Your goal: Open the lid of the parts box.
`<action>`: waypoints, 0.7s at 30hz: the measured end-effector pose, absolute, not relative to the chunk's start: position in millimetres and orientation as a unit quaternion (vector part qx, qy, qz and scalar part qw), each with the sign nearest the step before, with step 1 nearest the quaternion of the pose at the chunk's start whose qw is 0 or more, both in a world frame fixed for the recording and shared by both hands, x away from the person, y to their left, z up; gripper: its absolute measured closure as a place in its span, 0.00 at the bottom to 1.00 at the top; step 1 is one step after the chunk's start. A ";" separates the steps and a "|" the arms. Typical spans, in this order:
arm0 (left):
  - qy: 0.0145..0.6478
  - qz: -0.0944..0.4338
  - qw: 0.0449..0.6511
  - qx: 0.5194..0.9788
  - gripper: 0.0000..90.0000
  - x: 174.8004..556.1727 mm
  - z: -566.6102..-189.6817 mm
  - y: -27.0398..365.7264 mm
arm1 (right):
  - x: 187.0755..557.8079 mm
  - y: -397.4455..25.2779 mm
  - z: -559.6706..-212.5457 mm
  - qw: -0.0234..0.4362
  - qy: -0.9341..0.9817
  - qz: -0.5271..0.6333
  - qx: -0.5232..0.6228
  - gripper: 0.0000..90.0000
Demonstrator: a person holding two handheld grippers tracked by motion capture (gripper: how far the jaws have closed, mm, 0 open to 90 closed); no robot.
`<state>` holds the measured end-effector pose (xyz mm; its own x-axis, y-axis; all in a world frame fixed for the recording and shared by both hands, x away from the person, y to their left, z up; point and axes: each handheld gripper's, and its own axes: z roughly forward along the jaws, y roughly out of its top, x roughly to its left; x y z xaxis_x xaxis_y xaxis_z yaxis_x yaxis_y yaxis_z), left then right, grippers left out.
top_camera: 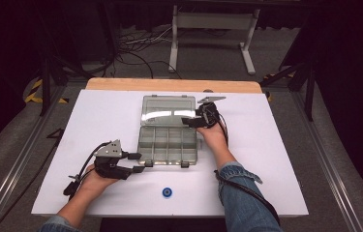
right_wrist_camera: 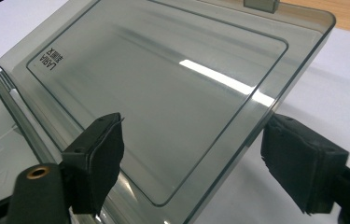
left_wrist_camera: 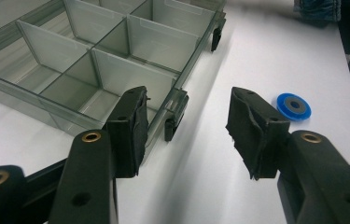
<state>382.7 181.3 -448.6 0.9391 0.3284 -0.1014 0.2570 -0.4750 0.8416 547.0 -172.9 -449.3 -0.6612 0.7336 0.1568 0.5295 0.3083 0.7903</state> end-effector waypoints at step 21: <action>0.206 0.045 0.535 0.819 0.32 384.0 -437.9 207.1 | 506.7 -201.7 -404.3 0.162 0.792 0.463 0.364 0.17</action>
